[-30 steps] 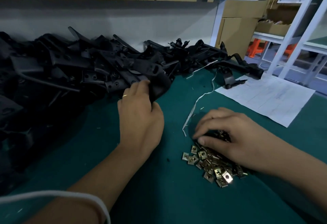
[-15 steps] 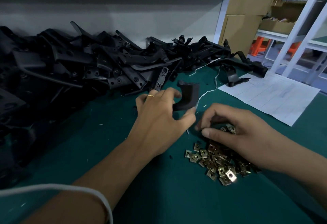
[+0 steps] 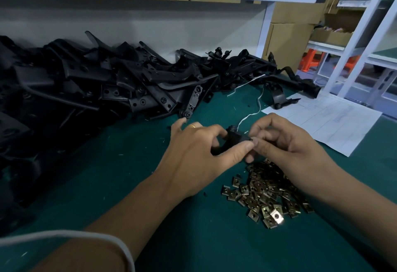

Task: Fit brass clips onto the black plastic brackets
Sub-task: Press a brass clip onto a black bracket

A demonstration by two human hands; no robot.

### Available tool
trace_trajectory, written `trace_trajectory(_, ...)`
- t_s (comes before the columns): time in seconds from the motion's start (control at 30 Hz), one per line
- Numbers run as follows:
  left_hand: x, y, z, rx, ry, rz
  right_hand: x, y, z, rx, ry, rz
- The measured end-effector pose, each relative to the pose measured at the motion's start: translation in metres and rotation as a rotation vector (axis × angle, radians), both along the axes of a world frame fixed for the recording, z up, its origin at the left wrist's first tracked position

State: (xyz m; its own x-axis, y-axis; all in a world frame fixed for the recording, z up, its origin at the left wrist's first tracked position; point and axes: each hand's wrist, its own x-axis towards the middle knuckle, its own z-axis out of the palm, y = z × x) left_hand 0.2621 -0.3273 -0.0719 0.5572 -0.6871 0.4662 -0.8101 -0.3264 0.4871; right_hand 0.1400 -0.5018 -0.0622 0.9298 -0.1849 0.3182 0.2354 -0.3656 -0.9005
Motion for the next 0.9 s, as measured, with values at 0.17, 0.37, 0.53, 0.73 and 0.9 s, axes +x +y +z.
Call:
trace_trajectory(0.17, -0.0044, 0.0011, 0.0022, 0.011, 0.022, -0.053, -0.0010, 0.0039, -0.0015, -0.069, 0.006, 0.047)
trace_trajectory(0.37, -0.0048, 0.0029, 0.0029, -0.020, 0.072, -0.077, -0.0033, 0.0015, 0.0037, -0.196, 0.034, -0.036)
trace_trajectory(0.53, -0.0044, 0.0060, 0.0031, -0.049, 0.166, -0.127, -0.0037, 0.0015, 0.0055, -0.152, 0.028, -0.038)
trace_trajectory(0.73, -0.0057, 0.0065, 0.0008, -0.076, 0.017, -0.118, -0.0043, -0.0002, 0.0044, -0.165, 0.060, -0.122)
trace_trajectory(0.9, -0.0018, 0.0036, -0.0007, -0.047, -0.071, -0.088, -0.0035, -0.0009, 0.0053, -0.051, 0.037, -0.127)
